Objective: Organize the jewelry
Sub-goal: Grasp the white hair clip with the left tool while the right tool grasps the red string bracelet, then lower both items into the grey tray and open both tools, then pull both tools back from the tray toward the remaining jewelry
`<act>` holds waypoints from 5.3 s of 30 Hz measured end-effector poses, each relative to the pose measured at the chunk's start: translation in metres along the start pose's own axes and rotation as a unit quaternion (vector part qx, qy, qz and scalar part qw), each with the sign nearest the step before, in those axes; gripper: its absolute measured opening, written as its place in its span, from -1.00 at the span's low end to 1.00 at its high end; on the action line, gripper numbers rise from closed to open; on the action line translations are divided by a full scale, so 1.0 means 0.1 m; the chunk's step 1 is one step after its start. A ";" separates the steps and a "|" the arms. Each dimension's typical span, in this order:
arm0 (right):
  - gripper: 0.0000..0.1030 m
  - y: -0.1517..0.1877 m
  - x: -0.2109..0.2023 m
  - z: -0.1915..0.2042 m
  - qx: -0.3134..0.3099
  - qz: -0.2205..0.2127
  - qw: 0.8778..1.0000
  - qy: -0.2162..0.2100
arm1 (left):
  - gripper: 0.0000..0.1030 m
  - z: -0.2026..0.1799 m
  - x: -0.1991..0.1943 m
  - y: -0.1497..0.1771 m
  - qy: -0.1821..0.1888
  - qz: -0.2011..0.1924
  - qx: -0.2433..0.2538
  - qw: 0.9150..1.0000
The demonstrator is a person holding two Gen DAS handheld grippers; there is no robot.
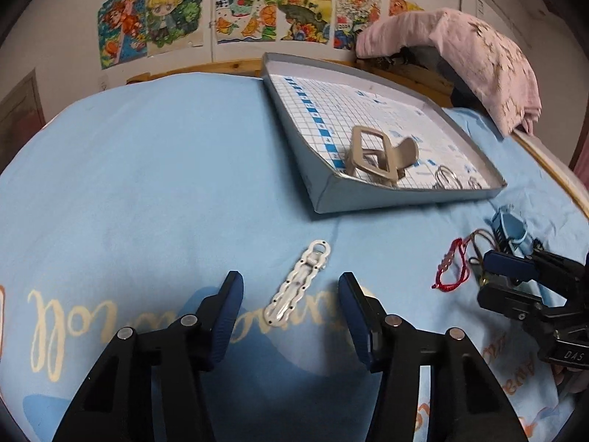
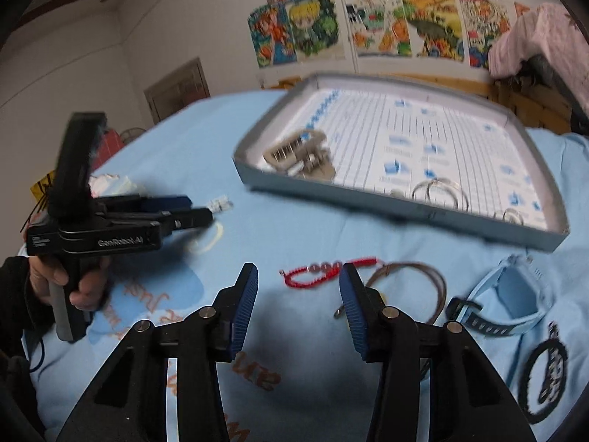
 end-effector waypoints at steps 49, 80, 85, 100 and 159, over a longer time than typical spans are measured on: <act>-0.91 -0.71 -0.56 -1.14 0.028 -0.042 0.997 0.055 | -0.77 -1.40 0.16 -0.87 0.095 -0.056 -0.001 0.994; 0.15 -0.52 -0.68 -1.63 0.103 -0.100 0.987 0.073 | 0.61 -1.35 -0.03 -0.80 0.072 -0.115 -0.086 0.987; 0.68 -0.47 -1.16 -1.51 0.079 -0.152 0.982 0.083 | 0.98 -1.36 -0.46 -0.73 0.073 -0.159 -0.084 0.981; 0.97 0.02 -2.11 -0.71 0.039 -0.264 0.956 0.121 | 1.00 -1.14 -1.60 0.04 0.029 -0.248 -0.075 0.965; 0.97 0.63 -1.99 -0.40 0.037 -0.202 0.967 0.153 | 1.00 -1.00 -1.44 0.74 -0.052 -0.150 -0.050 0.986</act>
Point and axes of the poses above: each gripper's, at about its wrist camera, not at the fingertips, and x roughly the way its jaws point, z to its left, y to its underside, the point moved 7 cm from there along x, roughly the way its jaws point, and after that the axes turned 6 degrees about z, right-handed, at the moved point
